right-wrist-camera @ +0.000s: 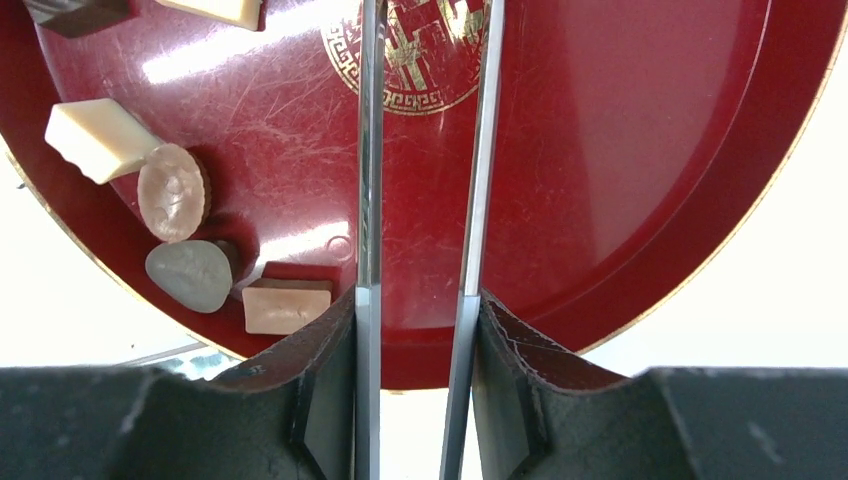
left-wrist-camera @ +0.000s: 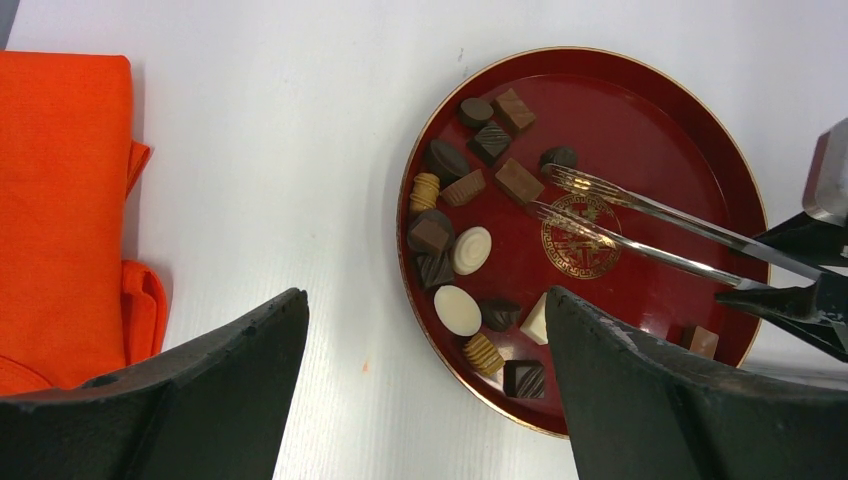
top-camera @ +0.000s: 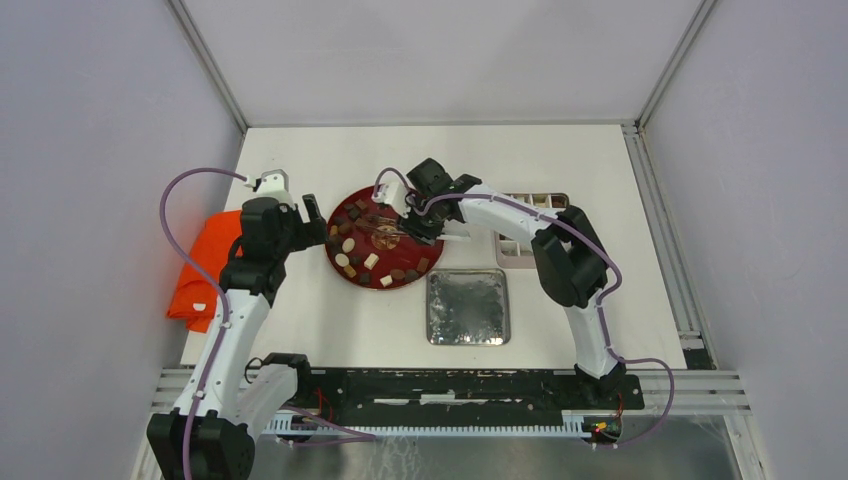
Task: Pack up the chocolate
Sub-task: Pick up the fake chocolate from the plate.
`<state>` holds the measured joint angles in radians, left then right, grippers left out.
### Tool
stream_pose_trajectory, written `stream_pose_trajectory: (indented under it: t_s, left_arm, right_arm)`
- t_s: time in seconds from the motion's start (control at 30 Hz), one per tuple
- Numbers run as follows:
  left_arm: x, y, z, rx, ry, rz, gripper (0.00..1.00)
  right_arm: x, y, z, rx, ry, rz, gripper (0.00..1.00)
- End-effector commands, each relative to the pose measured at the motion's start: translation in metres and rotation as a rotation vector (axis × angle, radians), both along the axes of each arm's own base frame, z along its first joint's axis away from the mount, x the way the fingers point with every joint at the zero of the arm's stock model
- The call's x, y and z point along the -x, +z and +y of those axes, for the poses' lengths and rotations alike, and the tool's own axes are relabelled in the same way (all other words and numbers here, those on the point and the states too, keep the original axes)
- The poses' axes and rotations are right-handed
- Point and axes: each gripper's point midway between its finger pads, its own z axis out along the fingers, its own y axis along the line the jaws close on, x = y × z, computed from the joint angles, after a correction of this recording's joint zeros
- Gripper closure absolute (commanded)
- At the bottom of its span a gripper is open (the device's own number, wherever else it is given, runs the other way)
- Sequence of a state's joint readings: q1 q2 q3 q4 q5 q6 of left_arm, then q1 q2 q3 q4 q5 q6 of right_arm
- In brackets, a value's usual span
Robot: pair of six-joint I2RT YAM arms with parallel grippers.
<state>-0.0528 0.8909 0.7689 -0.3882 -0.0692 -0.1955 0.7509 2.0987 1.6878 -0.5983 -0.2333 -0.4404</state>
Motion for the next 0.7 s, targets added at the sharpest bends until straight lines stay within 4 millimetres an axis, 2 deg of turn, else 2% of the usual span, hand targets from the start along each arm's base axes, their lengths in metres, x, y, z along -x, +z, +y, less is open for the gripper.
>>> stream_pose_trajectory:
  t_s: [0.0, 0.4, 0.67]
  left_arm:
    - [-0.003, 0.007, 0.002, -0.038, -0.019, -0.025, 0.07]
    - [-0.004, 0.006, 0.003, -0.040, -0.017, -0.020, 0.07]
    - [-0.004, 0.005, 0.003, -0.042, -0.017, -0.016, 0.07]
  right_arm:
    - [-0.011, 0.013, 0.015, -0.055, -0.019, -0.013, 0.56]
    - [-0.019, 0.010, 0.028, -0.076, -0.029, -0.006, 0.55]
    - [-0.020, 0.005, 0.032, -0.075, -0.025, 0.009, 0.63]
